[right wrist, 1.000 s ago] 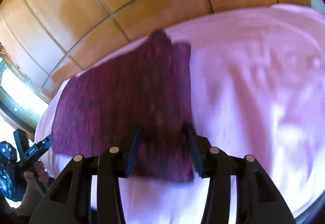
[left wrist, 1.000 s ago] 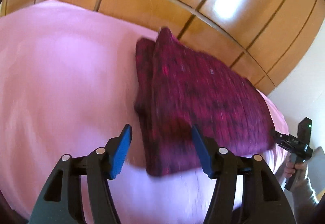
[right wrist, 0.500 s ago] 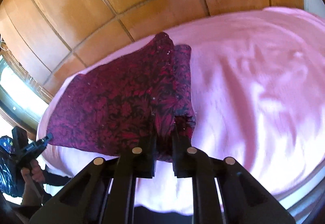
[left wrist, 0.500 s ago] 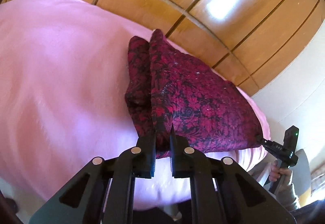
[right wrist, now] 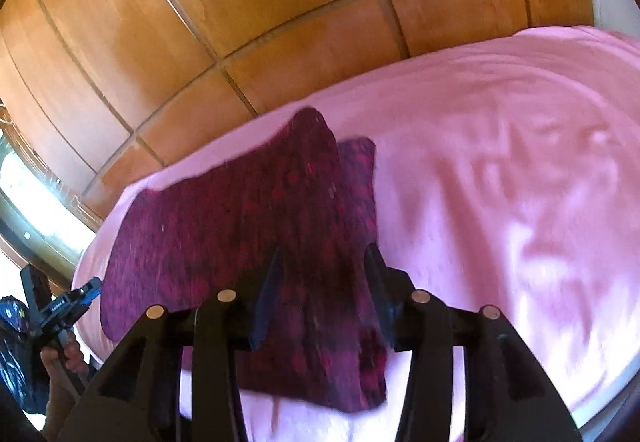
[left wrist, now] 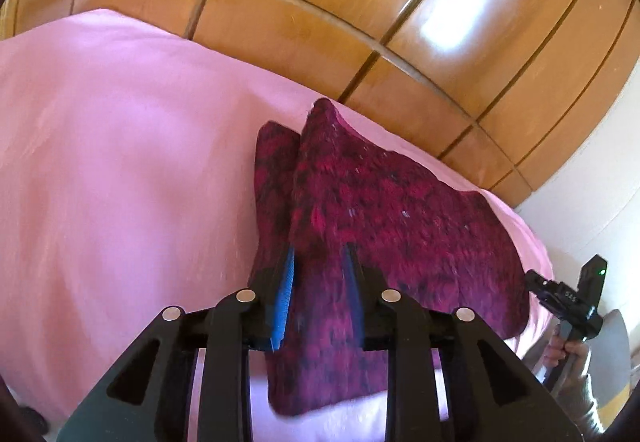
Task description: Fold small clothes
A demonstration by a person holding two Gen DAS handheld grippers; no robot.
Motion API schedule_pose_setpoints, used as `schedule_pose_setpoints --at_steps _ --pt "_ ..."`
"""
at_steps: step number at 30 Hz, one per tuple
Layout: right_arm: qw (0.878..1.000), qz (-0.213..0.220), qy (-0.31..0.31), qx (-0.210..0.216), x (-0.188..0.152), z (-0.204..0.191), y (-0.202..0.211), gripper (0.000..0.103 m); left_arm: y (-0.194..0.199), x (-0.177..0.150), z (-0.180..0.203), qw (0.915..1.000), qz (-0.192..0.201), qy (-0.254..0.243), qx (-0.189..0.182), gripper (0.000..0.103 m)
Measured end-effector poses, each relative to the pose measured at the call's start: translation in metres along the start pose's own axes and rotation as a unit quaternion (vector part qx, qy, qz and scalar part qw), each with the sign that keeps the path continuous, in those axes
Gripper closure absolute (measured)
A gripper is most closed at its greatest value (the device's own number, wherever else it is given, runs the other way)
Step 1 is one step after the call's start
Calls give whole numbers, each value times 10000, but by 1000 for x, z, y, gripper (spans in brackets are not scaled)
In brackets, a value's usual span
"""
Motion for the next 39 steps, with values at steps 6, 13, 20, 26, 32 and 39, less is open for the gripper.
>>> schedule_pose_setpoints --at_steps 6,13,20,26,32,39 --pt "9997 -171 19 -150 25 -15 -40 82 -30 25 -7 9997 -192 98 -62 81" --pt "9971 165 347 -663 43 -32 -50 90 -37 35 -4 9993 67 -179 316 93" --pt "9943 1 392 -988 26 -26 -77 85 -51 27 -1 9941 12 -389 1014 88" --pt "9921 629 350 -1024 32 -36 -35 62 -17 29 53 9845 640 -1133 1178 74" --pt "9886 552 1354 -369 16 -116 -32 47 -50 30 87 9821 419 -1539 1006 62" --pt "9850 -59 1624 -588 1 -123 -102 44 -100 26 34 9846 -42 -1010 1425 62"
Point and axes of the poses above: each gripper's, at about its wrist camera, not at the fingertips, and y roughly against the way its jaws point, z to its right, x to its top, the point moved 1 cm from there along -y, roughly the way its jaws point, and after that the axes turned 9 degrees about -x, right-handed, at the moved point
